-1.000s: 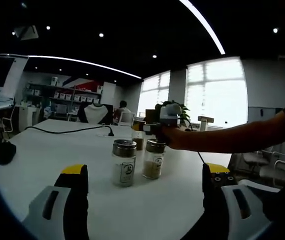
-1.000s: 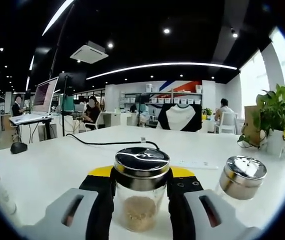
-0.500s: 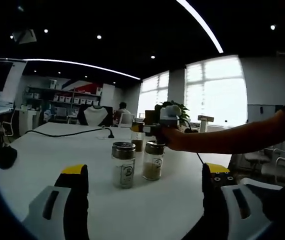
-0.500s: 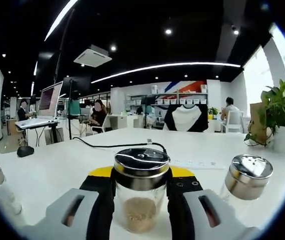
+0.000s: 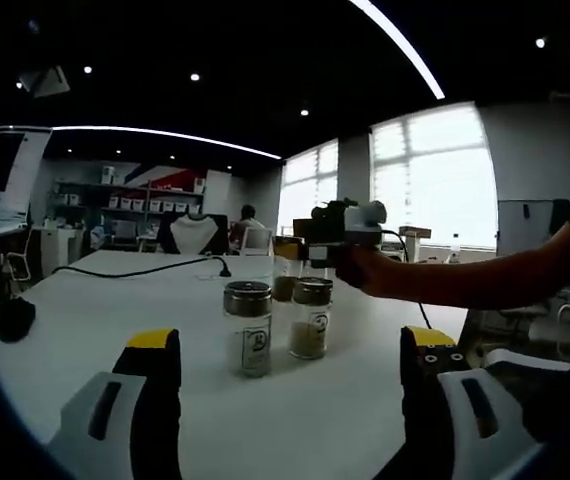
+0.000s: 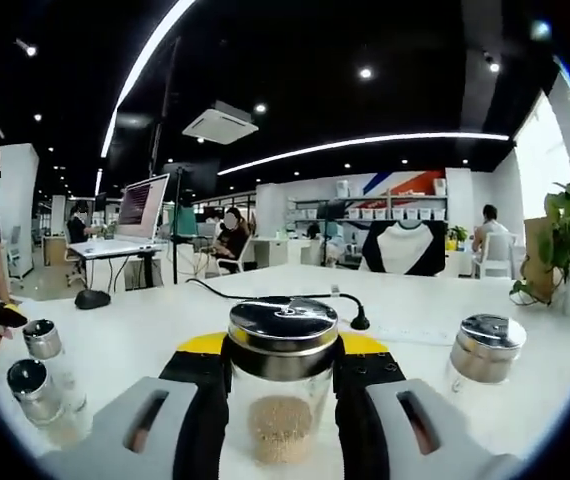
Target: Rotate the seasoning bottle until the label or dispensing opening points toward the visible target arrow and the bottle remains upright within the marked orientation range
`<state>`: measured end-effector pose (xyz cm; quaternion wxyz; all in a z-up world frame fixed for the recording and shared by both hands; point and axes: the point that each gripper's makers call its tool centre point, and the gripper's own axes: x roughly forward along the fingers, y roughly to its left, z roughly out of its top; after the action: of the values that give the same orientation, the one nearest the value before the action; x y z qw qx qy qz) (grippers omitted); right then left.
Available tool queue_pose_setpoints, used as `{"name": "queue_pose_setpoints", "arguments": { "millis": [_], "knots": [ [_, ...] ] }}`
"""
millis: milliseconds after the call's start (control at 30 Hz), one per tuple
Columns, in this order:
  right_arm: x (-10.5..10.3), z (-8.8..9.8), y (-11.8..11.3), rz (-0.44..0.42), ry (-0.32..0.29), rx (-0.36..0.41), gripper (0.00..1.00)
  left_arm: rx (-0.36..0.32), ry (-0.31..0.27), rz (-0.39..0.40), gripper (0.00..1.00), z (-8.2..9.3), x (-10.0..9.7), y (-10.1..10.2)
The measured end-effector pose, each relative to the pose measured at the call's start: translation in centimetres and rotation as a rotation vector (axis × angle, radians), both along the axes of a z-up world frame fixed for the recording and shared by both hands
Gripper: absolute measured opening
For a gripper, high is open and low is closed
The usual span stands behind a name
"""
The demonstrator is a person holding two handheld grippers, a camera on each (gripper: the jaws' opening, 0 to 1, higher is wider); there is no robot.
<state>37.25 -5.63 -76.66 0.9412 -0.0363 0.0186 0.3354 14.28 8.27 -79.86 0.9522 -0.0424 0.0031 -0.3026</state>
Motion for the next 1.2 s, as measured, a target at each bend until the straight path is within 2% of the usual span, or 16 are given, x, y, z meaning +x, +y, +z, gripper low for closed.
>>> {"name": "queue_pose_setpoints", "arguments": {
  "millis": [167,233,300,433,567,733,833,1000,1200],
  "knots": [
    [-1.6,0.1,-0.9,-0.001,0.015,0.01,0.38,0.033,-0.012,-0.001,0.91,-0.3,-0.1,-0.9],
    [-2.2,-0.2,-1.7,-0.041,0.051,0.004,0.38,0.04,-0.012,-0.007,0.9,-0.4,-0.2,-1.1],
    [-3.0,-0.1,-2.1,-0.042,0.06,0.015,0.38,0.039,-0.017,-0.013,0.89,-0.3,-0.3,-1.2],
    [-4.9,0.1,-2.7,-0.041,0.069,0.053,0.38,0.101,-0.046,-0.003,0.85,-0.4,-0.4,-1.2],
    [-6.8,-0.3,-3.0,-0.054,0.079,0.052,0.38,0.08,-0.032,-0.035,0.86,-0.5,-0.6,-1.8],
    [-9.5,0.1,-3.2,-0.052,0.044,0.074,0.38,0.083,-0.038,-0.062,0.89,-0.5,-0.9,-2.6],
    [-10.9,0.5,-3.3,-0.054,0.017,0.084,0.38,0.112,-0.034,-0.077,0.94,-0.8,-1.1,-3.3],
    [-13.9,0.8,-2.3,0.001,-0.01,0.069,0.38,0.153,-0.025,-0.093,0.95,-1.4,-1.4,-4.1],
    [-17.0,1.2,-1.3,0.079,0.006,0.136,0.38,0.141,-0.025,-0.109,0.92,-1.3,-1.7,-4.5]
  ]
}}
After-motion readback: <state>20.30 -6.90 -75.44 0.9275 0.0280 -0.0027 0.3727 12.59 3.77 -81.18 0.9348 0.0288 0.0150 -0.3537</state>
